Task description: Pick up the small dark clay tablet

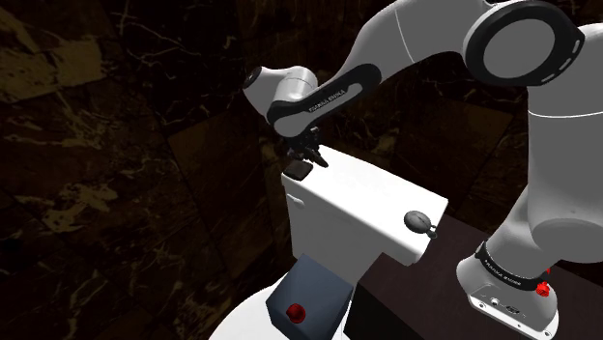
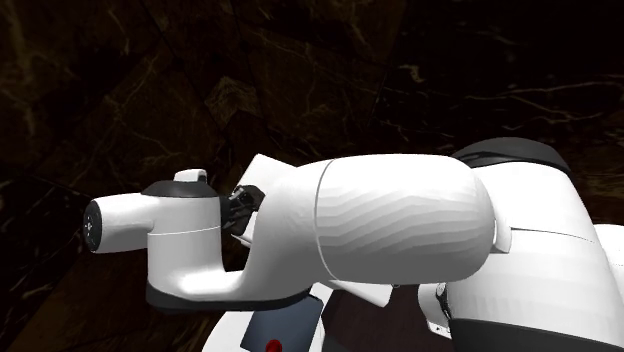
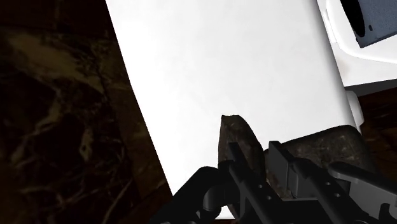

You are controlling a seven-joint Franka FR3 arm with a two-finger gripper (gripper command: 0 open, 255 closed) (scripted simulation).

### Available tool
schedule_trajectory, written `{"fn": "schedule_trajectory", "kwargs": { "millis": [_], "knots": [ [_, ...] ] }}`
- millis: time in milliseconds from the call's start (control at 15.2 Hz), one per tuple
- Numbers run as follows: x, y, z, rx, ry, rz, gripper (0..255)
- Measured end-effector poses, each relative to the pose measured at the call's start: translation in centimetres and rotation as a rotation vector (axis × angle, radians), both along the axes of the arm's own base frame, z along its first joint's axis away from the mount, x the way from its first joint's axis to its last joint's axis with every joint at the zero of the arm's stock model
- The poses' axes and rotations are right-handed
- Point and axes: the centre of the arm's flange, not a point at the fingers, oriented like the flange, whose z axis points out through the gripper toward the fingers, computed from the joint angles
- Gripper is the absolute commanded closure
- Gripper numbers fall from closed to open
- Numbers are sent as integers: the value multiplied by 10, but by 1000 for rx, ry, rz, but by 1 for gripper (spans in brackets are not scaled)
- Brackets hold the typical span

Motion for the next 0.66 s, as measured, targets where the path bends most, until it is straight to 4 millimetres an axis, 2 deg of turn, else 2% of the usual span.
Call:
{"fn": "schedule_trajectory", "kwargs": {
  "millis": [660],
  "knots": [
    [-1, 1, 51, 0, 0, 0, 255]
  ]
}}
